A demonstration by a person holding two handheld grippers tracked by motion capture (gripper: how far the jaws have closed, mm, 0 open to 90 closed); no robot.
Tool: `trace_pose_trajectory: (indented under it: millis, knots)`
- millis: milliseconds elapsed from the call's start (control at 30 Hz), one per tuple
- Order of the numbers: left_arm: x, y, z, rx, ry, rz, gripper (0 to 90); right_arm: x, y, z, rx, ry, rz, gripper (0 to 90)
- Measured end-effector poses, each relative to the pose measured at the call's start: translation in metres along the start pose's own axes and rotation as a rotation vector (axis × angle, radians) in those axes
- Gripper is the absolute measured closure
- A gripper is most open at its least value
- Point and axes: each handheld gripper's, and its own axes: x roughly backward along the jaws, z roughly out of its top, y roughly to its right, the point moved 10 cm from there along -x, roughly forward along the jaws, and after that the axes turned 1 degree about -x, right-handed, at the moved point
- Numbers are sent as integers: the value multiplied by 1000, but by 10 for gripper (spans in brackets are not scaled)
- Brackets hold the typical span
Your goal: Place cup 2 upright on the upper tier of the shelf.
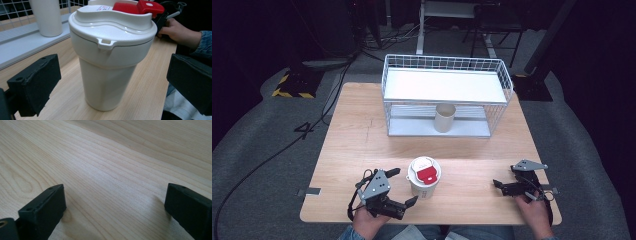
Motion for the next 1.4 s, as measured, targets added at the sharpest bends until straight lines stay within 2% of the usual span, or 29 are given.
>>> trace_pose_trajectory:
  millis: [167,267,400,600,800,900,1133,1267,1367,1400]
  knots:
    - [-14,-1,-5,5,-14,1,0,0,0,0,0,0,-1,36]
    - [-24,-5,-7,-8,-24,15,0,0,0,0,0,0,-1,36]
    - [-35,-7,-8,-13,-29,12,0,0,0,0,-1,0,-1,36]
    - [-42,-4,-10,-35,-35,7,0,0,0,0,-1,0,-1,36]
    - [-48,-4,-13,-15,-33,-4,0,0,0,0,-1,0,-1,36]
    - [-51,-5,-14,-19,-37,-4,0,0,0,0,-1,0,-1,36]
    - [-59,-5,-14,-22,-12,-32,16,0,0,0,-1,0,-1,36]
    - [-61,-5,-13,-29,10,-26,45,0,0,0,-1,0,-1,36]
    - [-61,-6,-13,-21,28,-13,73,0,0,0,-1,0,-1,36]
    - [-62,-5,-14,-3,39,-19,72,0,0,0,-1,0,-1,36]
